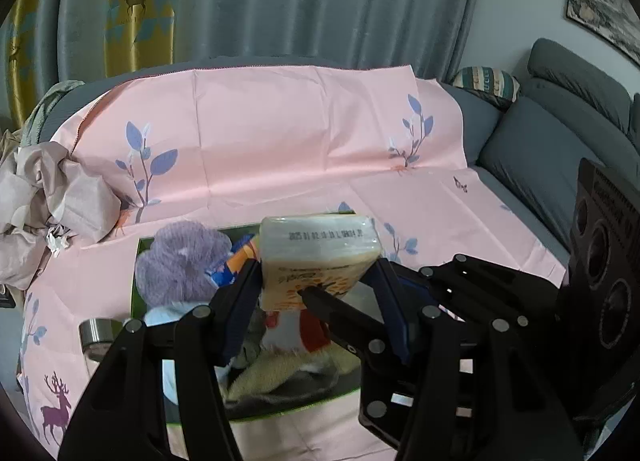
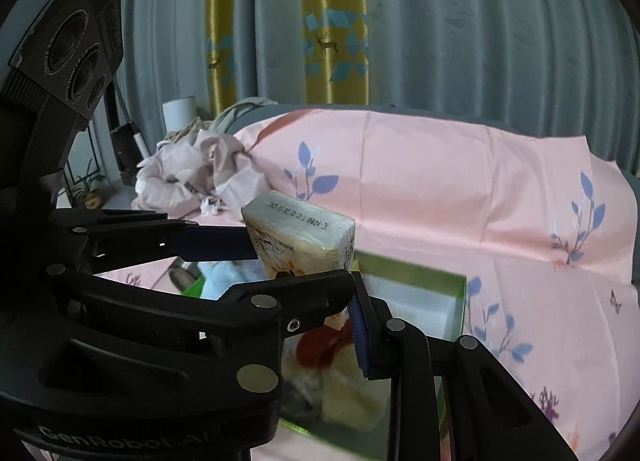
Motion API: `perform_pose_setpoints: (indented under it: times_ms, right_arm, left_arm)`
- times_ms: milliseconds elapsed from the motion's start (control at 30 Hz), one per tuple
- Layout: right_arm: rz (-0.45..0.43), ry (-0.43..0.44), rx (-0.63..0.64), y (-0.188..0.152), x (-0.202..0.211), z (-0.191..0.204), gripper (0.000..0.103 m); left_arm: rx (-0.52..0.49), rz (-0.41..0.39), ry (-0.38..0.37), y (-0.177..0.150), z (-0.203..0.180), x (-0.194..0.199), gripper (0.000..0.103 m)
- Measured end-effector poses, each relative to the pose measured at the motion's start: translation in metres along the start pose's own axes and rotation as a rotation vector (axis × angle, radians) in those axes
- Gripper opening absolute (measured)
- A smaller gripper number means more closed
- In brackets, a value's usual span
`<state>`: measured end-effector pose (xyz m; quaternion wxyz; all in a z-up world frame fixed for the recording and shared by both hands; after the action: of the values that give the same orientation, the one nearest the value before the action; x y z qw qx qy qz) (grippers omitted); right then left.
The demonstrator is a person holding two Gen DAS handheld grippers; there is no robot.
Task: Organize soft objects
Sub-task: 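Lift the cream tissue pack into the green box and release it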
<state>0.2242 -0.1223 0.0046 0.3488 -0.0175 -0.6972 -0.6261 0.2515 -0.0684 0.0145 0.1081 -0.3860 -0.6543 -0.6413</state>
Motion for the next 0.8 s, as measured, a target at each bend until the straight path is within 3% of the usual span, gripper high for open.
perform_pose_setpoints:
  times_ms: [233, 800]
  right_arm:
    - [0.014, 0.017, -0.011, 0.012, -0.016, -0.004, 0.030]
    - [0.102, 0.027, -0.024, -0.008, -0.061, -0.008, 0.030]
  left_arm:
    - [0.030, 0.016, -0.002, 0.010, 0.011, -0.011, 0.055]
    - [0.083, 0.094, 0.001, -0.007, 0.036, -0.053, 0.055]
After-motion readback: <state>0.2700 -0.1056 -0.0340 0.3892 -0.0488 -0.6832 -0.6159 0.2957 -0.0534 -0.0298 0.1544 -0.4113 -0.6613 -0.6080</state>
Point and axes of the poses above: each gripper's, at about its wrist camera, not at the fingertips, and x roughly against the way its jaws point, z to its left, y to its top, the point moved 5 cm from there along -x, roughly the way its jaws point, and after that the axes turned 2 degrees about z, right-handed, at the moved point
